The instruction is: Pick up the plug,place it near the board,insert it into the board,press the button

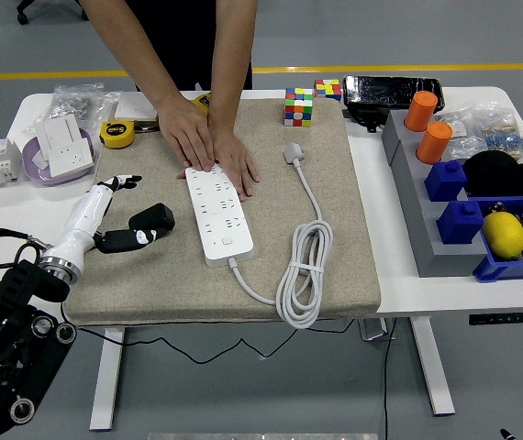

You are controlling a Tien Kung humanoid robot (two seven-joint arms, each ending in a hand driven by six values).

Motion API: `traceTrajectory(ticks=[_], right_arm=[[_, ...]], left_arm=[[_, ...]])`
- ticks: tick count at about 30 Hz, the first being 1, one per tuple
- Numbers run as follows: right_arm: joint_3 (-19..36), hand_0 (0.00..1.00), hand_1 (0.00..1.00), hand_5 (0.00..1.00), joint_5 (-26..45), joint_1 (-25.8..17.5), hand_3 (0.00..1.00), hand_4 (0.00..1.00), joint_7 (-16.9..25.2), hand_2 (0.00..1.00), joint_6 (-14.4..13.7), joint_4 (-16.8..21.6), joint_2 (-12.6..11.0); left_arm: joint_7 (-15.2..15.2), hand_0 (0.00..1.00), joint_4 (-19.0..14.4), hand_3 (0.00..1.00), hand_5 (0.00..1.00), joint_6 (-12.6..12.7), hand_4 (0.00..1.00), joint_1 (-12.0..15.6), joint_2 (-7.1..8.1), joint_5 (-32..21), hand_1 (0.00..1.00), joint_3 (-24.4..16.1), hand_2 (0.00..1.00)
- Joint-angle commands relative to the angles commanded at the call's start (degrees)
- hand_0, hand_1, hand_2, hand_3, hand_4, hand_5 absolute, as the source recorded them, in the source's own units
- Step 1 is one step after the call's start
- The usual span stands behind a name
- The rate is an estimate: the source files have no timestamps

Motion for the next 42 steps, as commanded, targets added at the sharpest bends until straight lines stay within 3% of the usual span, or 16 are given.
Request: traceTrajectory(ticks=[6, 8, 9, 14, 15, 20, 21, 26, 27, 38, 39, 42], right_arm=[[0.1, 0.890, 0.798, 0.998, -0.1, 0.0, 0.809, 0.998, 0.0, 0.775, -0.1, 0.0, 0.0], [0.1, 0.890, 0.798, 0.998, -0.3, 0.0, 0.809, 0.998, 0.0, 0.775, -0.3, 0.0, 0.0], [0.2, 0.889, 0.797, 0.998, -0.3, 0.0, 0.808, 0.998, -0.1, 0.773, -0.3, 0.0, 0.0], [0.2, 0.889, 0.797, 0.998, -0.5, -0.1, 0.808, 0.998, -0.2, 0.773, -0.3, 0.0, -0.1], [0.2, 0.889, 0.796, 0.998, -0.6, -0.1, 0.807, 0.998, -0.2, 0.771, -0.3, 0.0, -0.1], [-0.2, 0.889, 0.796, 0.998, -0.4, 0.1, 0.807, 0.998, 0.0, 0.771, -0.3, 0.0, -0.1], [-0.1, 0.890, 0.796, 0.998, -0.6, 0.1, 0.805, 0.998, -0.1, 0.770, -0.3, 0.0, -0.1], [-0.2, 0.890, 0.796, 0.998, -0.8, 0.0, 0.805, 0.998, -0.2, 0.770, -0.1, 0.0, -0.2], [-0.2, 0.895, 0.797, 0.998, -0.8, 0.0, 0.804, 0.998, -0.2, 0.770, -0.1, 0.0, -0.2], [-0.2, 0.895, 0.797, 0.998, -1.0, -0.1, 0.802, 0.998, -0.2, 0.768, -0.1, 0.0, -0.3], [-0.2, 0.895, 0.797, 0.998, -1.0, -0.1, 0.802, 0.998, -0.2, 0.767, -0.1, 0.0, -0.3], [-0.2, 0.895, 0.797, 0.998, -0.9, -0.1, 0.802, 0.998, -0.2, 0.767, -0.1, 0.0, -0.3]], left_arm=[[-0.3, 0.998, 3.5, 0.839, 0.037, 1.0, 0.998, -2.1, -0.34, 0.5, 0.966, 1.5, 0.836], [-0.4, 0.998, 5.1, 0.839, 0.037, 2.2, 0.998, -2.6, -0.69, 0.8, 0.966, 1.7, 0.836], [-0.5, 0.998, 5.7, 0.809, 0.033, 2.8, 0.998, -2.8, -0.89, 1.2, 0.946, 1.7, 0.750], [-1.5, 0.998, 9.1, 0.809, 0.033, 5.4, 0.998, -3.7, -2.02, 2.8, 0.946, 1.1, 0.750], [-1.8, 0.958, 9.8, 0.691, 0.042, 6.0, 0.998, -4.0, -2.31, 3.0, 0.860, 0.9, 0.631], [-2.0, 0.958, 11.5, 0.691, 0.042, 6.7, 0.998, -4.6, -3.08, 4.9, 0.860, 0.1, 0.631], [-2.1, 0.873, 11.8, 0.536, 0.049, 6.9, 0.998, -4.7, -3.14, 5.2, 0.782, 0.1, 0.516], [-2.2, 0.873, 13.7, 0.536, 0.049, 7.2, 0.998, -5.5, -3.54, 8.7, 0.782, -0.5, 0.516], [-2.2, 0.742, 14.0, 0.481, 0.047, 7.4, 0.969, -5.6, -3.63, 9.6, 0.712, -0.7, 0.483], [-2.6, 0.724, 15.7, 0.464, 0.065, 7.7, 0.928, -6.6, -4.09, 11.9, 0.701, -1.0, 0.470], [-2.7, 0.711, 15.7, 0.455, 0.080, 7.7, 0.864, -6.6, -4.10, 12.0, 0.679, -1.0, 0.452], [-2.8, 0.711, 15.7, 0.455, 0.080, 7.7, 0.864, -6.7, -4.10, 12.1, 0.679, -1.0, 0.452]])
